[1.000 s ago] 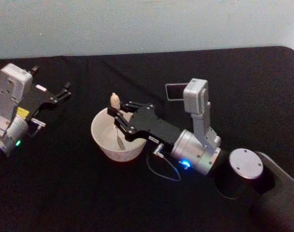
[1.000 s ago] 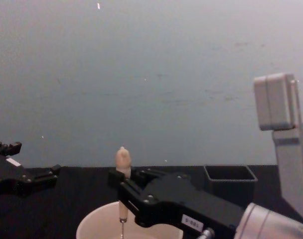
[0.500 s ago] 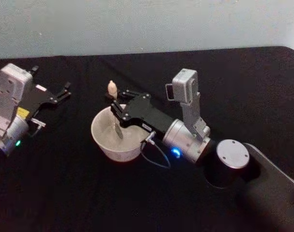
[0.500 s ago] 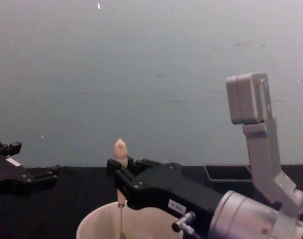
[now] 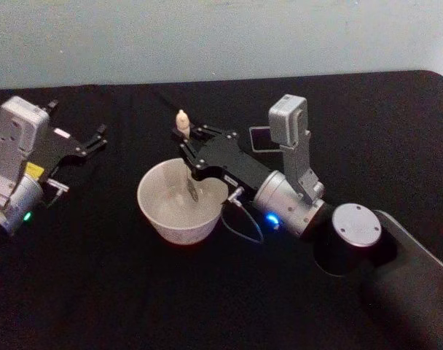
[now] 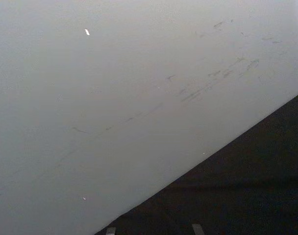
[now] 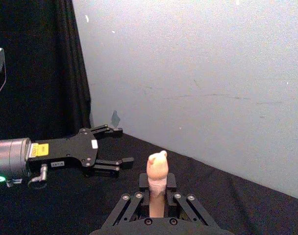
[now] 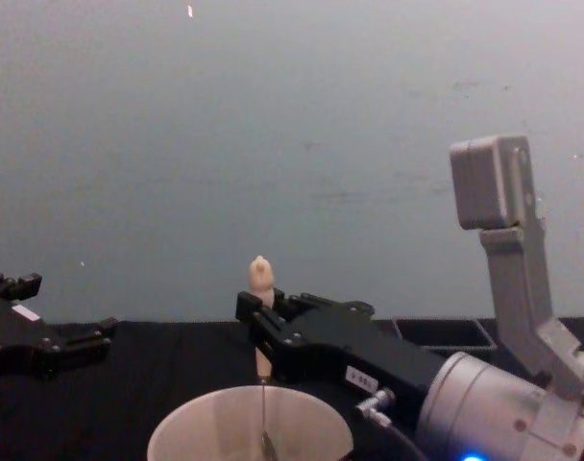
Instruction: Pick up the stirring spoon with one hand, stir inside the cup, then place it back in its original position.
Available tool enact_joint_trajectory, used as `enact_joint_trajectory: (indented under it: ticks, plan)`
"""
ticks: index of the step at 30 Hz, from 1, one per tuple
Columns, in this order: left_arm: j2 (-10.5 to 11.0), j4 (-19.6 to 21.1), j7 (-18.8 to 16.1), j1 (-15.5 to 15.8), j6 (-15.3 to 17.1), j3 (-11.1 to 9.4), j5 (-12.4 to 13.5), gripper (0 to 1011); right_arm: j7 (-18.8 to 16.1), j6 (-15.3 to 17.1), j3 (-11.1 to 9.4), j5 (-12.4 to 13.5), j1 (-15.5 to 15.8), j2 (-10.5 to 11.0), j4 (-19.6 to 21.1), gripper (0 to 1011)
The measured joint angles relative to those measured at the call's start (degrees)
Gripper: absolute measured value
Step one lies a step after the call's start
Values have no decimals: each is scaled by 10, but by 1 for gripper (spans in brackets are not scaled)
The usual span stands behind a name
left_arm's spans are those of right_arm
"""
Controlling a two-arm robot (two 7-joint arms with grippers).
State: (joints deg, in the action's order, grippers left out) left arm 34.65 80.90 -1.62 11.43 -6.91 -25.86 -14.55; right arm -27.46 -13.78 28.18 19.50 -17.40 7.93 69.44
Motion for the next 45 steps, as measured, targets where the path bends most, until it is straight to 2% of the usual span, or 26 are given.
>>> enact_joint_trajectory:
  ticks: [10,20,31,36,45]
  plan:
    - [0,0,0,0,0,0,0,1001,-9,11,-9,8,18,15,28,186]
    - [0,0,0,0,0,0,0,1001,-21,29,-18,36,46,40,77,186]
    - [0,0,0,0,0,0,0,1001,-36,34,-8,48,69,66,111,186]
    - [0,0,0,0,0,0,0,1001,-37,34,0,48,71,67,114,186]
    - [0,0,0,0,0,0,0,1001,-35,32,18,39,62,54,103,186]
